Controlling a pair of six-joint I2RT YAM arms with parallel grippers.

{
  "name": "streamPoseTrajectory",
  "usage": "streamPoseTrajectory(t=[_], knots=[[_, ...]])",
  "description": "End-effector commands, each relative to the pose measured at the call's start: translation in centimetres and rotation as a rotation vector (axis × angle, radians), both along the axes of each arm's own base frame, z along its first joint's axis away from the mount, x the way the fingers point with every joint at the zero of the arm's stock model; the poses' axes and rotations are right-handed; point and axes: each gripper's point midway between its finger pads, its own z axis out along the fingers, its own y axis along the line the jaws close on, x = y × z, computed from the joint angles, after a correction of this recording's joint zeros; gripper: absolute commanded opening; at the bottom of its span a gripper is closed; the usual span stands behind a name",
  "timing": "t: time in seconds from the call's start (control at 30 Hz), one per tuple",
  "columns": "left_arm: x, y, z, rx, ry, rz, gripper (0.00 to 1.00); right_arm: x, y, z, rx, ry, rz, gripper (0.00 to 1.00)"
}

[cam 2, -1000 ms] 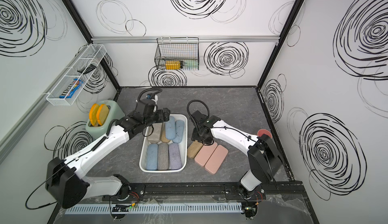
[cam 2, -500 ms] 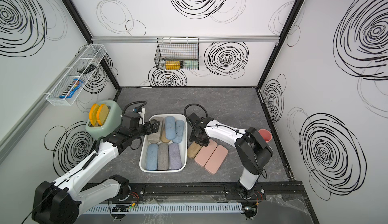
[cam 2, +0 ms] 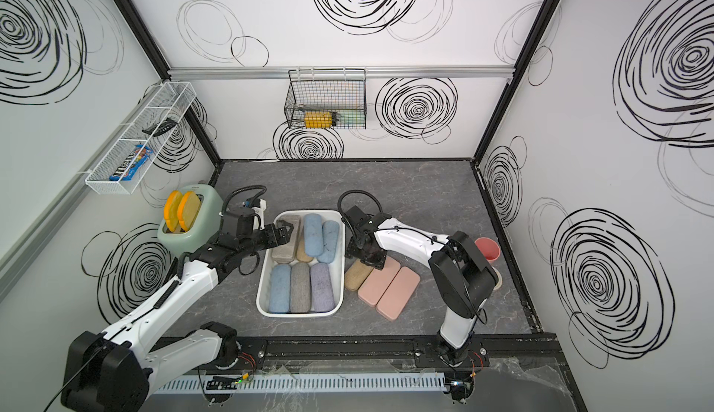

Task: Put the glasses cases into the storage boxes
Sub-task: Pick up the glasses case at the center of the board.

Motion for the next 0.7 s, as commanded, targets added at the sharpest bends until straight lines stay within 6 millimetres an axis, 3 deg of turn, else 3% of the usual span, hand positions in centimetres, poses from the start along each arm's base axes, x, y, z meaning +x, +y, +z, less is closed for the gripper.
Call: streamPoseTrajectory(t=[0.0,0.5,0.67], knots=[[0.6,-0.3,0.4,-0.022,-0.028,-0.006,0.93,-1.1,-1.9,-1.1,-0.081,0.048,-0.015,0.82],[0.4,-0.2,-0.2,-0.008,-0.016,-0.001,0.92,1.1,-2.8,-1.1,-0.116,0.016,-0.004,0.84],[0.4,-0.1,-0.1,0.001,-0.02,0.003,0.92,2.5,-1.3,-1.3,-0.096,0.008,0.039,0.83]])
